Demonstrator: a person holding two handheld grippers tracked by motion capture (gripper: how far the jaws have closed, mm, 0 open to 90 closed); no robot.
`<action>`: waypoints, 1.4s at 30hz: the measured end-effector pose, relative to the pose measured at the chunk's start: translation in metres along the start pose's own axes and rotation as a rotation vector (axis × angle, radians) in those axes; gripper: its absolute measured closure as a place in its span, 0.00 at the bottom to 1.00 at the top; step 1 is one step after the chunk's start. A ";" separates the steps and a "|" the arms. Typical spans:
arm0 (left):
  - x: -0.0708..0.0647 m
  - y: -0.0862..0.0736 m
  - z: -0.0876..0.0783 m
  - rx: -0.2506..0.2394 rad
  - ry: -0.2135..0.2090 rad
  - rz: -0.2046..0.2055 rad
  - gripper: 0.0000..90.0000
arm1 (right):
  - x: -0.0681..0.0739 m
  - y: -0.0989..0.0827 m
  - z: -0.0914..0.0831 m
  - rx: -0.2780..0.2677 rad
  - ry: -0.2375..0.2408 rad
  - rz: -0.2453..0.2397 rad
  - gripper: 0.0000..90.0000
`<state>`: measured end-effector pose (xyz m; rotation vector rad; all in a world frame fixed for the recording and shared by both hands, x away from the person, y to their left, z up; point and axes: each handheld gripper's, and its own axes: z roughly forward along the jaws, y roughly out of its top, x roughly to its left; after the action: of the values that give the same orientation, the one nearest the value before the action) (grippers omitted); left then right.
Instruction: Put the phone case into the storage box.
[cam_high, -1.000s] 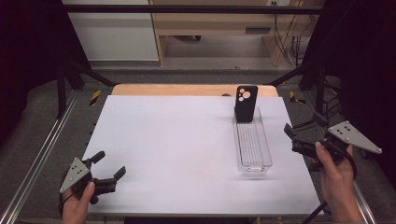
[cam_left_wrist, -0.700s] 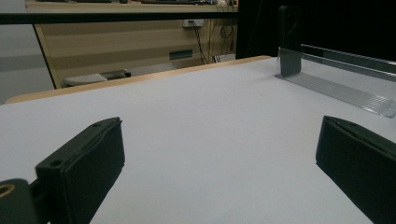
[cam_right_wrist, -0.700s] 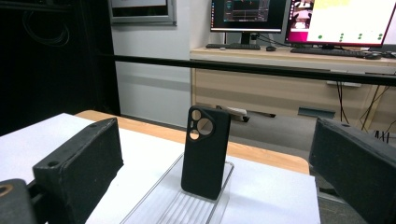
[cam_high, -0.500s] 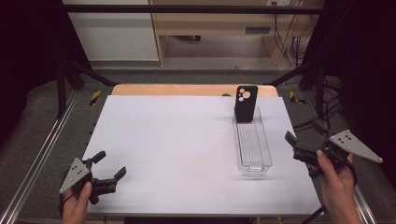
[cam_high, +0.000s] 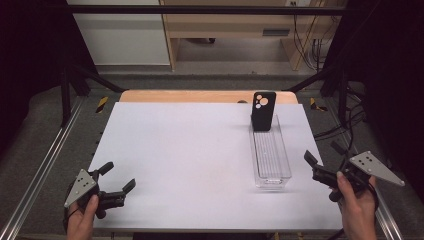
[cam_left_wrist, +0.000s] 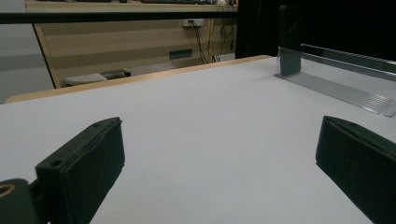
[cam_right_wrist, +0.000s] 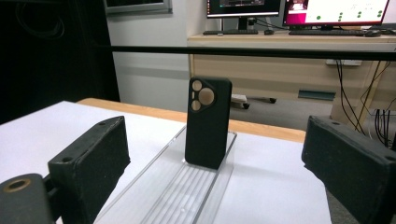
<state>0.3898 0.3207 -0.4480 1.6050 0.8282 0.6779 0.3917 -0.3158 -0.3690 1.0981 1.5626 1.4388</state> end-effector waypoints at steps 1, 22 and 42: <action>0.000 0.000 0.000 0.000 0.000 0.001 0.01 | 0.001 -0.002 -0.001 0.000 0.001 0.000 0.08; -0.001 0.000 0.000 0.000 -0.003 0.005 0.01 | 0.009 -0.036 -0.008 0.041 0.027 0.030 0.07; -0.001 0.000 0.000 0.000 -0.008 0.013 0.01 | 0.029 -0.056 0.001 0.024 0.055 -0.004 0.02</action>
<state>0.3891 0.3194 -0.4477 1.6132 0.8128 0.6798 0.3758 -0.2890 -0.4241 1.0767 1.6231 1.4619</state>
